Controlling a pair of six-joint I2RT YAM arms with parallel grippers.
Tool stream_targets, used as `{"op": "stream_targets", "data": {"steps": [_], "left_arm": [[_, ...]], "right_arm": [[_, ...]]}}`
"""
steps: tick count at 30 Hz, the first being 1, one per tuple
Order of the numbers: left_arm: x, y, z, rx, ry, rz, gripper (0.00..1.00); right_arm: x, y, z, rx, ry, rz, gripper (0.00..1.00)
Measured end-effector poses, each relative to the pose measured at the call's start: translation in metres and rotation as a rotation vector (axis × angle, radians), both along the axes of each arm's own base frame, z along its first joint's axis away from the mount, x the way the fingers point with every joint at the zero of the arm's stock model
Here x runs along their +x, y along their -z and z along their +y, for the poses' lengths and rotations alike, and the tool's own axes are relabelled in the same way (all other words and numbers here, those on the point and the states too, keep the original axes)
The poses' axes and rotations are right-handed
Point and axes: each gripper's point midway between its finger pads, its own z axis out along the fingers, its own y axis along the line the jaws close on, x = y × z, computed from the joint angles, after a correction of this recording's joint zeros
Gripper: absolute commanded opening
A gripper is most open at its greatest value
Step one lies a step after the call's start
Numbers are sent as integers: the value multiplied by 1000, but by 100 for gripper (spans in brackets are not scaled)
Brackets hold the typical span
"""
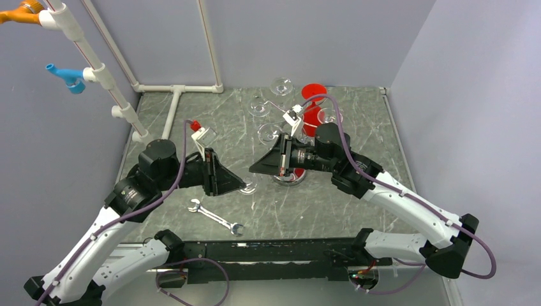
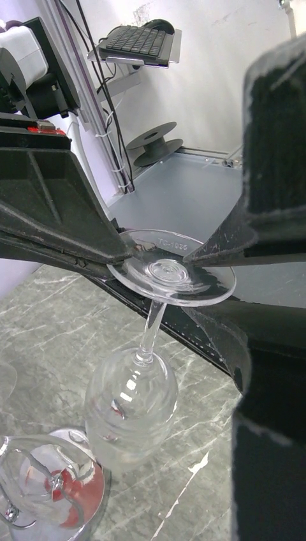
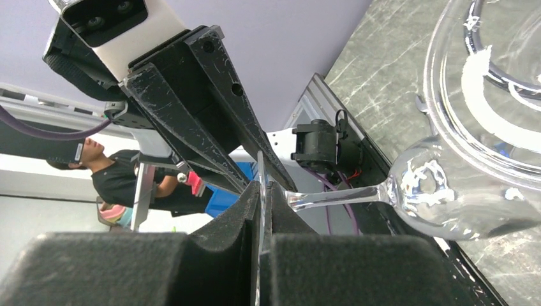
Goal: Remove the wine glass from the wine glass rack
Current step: Place the wine glass at the center of the board.
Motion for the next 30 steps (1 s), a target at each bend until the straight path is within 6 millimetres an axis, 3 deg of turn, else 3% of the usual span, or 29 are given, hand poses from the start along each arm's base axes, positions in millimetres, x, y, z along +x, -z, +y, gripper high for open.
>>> {"op": "stream_targets", "data": {"steps": [8,30], "left_arm": [[-2,-1,1,-2,4,8,0],[-5,-5,13,7,-51,-4,0]], "right_arm": [[-4,-4,3,12,-31,-21,0],[-5,-7,14,41,-55,-47,0]]}}
